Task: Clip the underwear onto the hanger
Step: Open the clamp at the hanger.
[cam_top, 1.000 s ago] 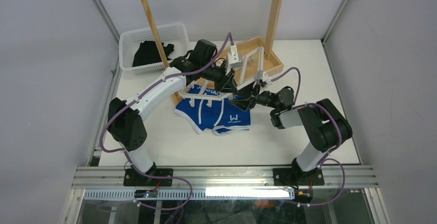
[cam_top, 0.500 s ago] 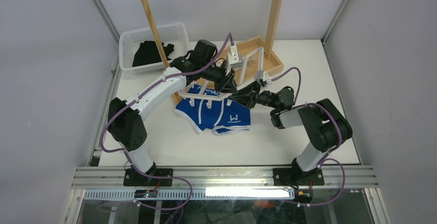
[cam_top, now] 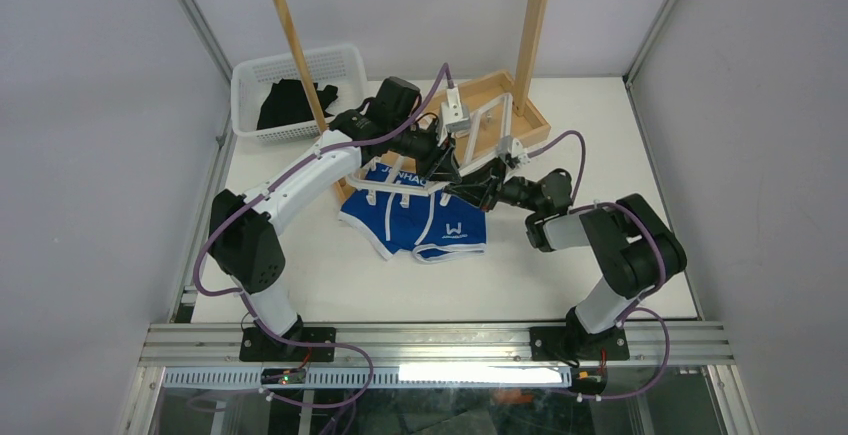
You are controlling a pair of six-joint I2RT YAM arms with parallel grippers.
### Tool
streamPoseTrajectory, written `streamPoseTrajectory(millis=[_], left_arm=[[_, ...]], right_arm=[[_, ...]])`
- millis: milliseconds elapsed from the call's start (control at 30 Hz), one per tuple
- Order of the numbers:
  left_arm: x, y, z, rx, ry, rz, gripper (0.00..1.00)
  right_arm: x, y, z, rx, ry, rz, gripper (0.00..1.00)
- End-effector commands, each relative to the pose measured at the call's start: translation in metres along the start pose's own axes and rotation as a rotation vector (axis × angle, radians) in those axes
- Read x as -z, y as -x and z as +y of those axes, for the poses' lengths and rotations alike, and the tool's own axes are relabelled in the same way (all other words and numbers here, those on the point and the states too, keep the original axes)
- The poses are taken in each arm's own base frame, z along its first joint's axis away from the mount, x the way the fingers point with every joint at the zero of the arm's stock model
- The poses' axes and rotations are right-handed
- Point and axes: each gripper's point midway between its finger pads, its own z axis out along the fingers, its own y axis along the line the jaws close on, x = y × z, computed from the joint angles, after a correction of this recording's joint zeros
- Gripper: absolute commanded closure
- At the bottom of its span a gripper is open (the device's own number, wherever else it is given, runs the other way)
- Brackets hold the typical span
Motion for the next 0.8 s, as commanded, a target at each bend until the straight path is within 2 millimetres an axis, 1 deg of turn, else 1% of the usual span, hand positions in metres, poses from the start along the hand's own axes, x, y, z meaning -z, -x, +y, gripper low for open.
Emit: streamPoseTrajectory(millis=[0,33,100,267,333,400,500,533,600,667,767], left_arm=[[0.019,0.051,-0.005,-0.152,0.013,-0.14,0.68],[0.021,0.054,-0.008,-0.154,0.005,-0.151,0.64],[0.024,0.06,-0.012,-0.161,-0.003,-0.168,0.6],[0.035,0.073,-0.018,-0.153,0.016,-0.216,0.55],[0.04,0.076,-0.017,-0.128,0.057,-0.235,0.52],[0.05,0.081,-0.015,-0.105,0.124,-0.265,0.49],[0.064,0.082,-0.006,-0.027,0.26,-0.308,0.43],[0.067,0.077,0.0,0.013,0.309,-0.31,0.41],[0.077,0.07,-0.001,0.068,0.371,-0.327,0.4],[0.08,0.056,-0.004,0.125,0.392,-0.337,0.38],[0.082,0.035,-0.016,0.203,0.398,-0.364,0.36]], right_arm=[[-0.004,0.026,0.01,0.088,0.019,-0.057,1.0],[-0.004,0.026,0.009,0.084,0.015,-0.053,1.0],[-0.005,0.028,0.008,0.085,0.011,-0.046,1.0],[-0.006,0.029,0.004,0.076,-0.013,-0.017,1.0],[-0.006,0.028,0.002,0.071,-0.026,0.007,1.0],[-0.006,0.028,0.0,0.074,-0.043,0.021,1.0],[-0.006,0.03,-0.008,0.068,-0.09,0.039,1.0],[-0.006,0.03,-0.011,0.067,-0.105,0.048,1.0],[-0.007,0.032,-0.017,0.053,-0.135,0.063,1.0],[-0.009,0.037,-0.024,0.034,-0.171,0.067,1.0],[-0.01,0.043,-0.034,-0.001,-0.234,0.077,1.0]])
